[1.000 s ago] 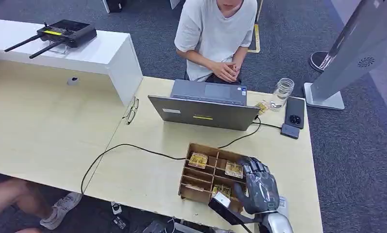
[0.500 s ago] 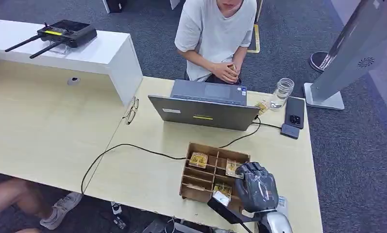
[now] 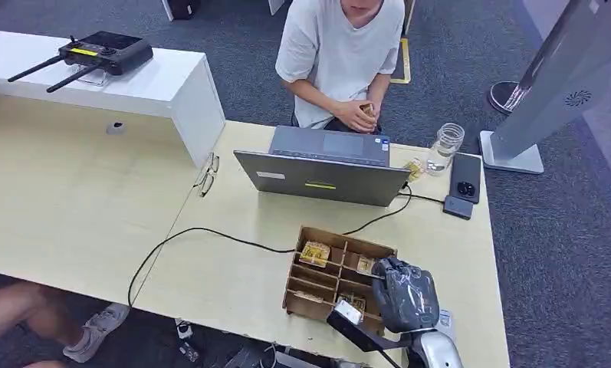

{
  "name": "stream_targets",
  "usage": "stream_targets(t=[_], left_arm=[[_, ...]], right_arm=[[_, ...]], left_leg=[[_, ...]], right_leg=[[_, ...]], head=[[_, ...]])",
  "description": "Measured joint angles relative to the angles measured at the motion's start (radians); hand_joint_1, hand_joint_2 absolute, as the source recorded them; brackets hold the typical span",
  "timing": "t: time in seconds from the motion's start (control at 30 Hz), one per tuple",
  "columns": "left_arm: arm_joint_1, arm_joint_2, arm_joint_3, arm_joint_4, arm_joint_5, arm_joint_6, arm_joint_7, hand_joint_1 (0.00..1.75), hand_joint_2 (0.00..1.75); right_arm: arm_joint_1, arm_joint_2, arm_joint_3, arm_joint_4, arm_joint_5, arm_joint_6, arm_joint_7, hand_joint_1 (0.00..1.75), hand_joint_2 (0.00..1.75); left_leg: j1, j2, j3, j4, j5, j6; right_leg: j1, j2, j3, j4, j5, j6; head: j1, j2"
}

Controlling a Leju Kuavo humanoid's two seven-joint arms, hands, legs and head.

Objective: Pass the card to the sensor for recognition and then transmit it.

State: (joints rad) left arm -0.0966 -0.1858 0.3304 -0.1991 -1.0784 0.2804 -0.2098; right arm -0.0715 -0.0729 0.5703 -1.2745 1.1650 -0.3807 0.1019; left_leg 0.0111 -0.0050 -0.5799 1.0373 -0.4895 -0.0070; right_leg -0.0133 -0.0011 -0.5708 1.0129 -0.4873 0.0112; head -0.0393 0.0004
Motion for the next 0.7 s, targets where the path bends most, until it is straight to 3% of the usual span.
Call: stream_targets(t=[0.23, 0.47, 0.7], left_arm=[[0.0, 0.0, 0.0, 0.0, 0.013, 0.002, -0.002, 0.0, 0.0], [0.003, 0.0, 0.001, 0.0, 0.033, 0.011, -0.009, 0.0, 0.0], [0.008, 0.001, 0.003, 0.0, 0.058, 0.028, -0.022, 0.0, 0.0]], right_arm=[[0.002, 0.0, 0.0, -0.012, -0.013, -0.034, -0.01, 1.75, 1.75], [0.03, 0.0, -0.003, -0.131, -0.027, -0.079, -0.04, 1.75, 1.75], [0.065, -0.002, -0.022, -0.294, -0.121, -0.137, -0.116, 1.75, 1.75]], left_leg=[[0.0, 0.0, 0.0, 0.0, 0.0, 0.0], [0.0, 0.0, 0.0, 0.0, 0.0, 0.0], [0.0, 0.0, 0.0, 0.0, 0.0, 0.0]], right_leg=[[0.0, 0.0, 0.0, 0.0, 0.0, 0.0], [0.0, 0.0, -0.001, 0.0, 0.0, 0.0], [0.0, 0.0, -0.001, 0.0, 0.0, 0.0]], head=[[0.0, 0.0], [0.0, 0.0], [0.0, 0.0]])
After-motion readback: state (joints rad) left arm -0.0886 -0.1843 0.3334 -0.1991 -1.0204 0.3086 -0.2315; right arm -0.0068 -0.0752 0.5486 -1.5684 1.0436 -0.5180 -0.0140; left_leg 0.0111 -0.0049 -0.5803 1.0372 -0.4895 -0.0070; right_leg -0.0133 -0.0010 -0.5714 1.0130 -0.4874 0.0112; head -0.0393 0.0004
